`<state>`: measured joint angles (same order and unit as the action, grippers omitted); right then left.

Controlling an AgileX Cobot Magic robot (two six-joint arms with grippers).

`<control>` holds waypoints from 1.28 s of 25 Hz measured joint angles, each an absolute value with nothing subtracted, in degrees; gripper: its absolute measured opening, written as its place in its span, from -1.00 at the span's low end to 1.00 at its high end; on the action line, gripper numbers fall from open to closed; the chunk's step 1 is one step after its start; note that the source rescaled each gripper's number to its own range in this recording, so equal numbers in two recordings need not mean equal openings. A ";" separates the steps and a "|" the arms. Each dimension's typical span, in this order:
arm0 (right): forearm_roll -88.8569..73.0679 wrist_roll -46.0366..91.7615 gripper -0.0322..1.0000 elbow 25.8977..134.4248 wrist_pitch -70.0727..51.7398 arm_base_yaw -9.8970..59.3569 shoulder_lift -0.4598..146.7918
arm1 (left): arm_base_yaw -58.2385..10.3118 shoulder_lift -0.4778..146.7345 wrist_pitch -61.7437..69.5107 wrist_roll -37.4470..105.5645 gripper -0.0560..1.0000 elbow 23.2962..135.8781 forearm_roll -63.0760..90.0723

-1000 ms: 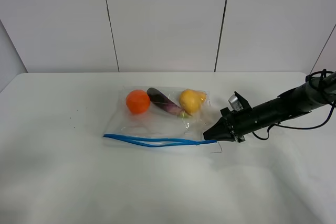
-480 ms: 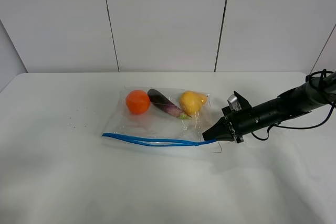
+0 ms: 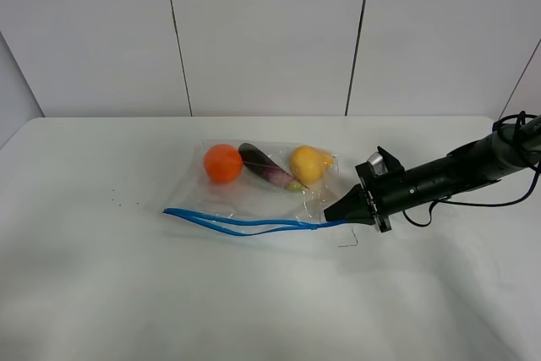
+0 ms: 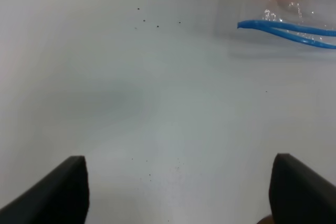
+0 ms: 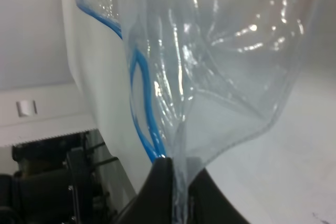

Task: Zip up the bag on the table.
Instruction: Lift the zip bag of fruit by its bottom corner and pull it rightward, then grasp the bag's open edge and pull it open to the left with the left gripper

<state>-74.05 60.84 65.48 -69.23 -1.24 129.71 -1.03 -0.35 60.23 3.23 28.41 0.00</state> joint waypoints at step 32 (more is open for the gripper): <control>-76.69 55.00 -0.94 65.43 -69.23 -1.24 120.76 | -1.03 -0.35 60.23 3.23 1.00 28.41 0.00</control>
<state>-76.69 55.00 65.43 -69.23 -1.24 120.76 -1.03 -0.35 60.23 3.23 28.41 0.00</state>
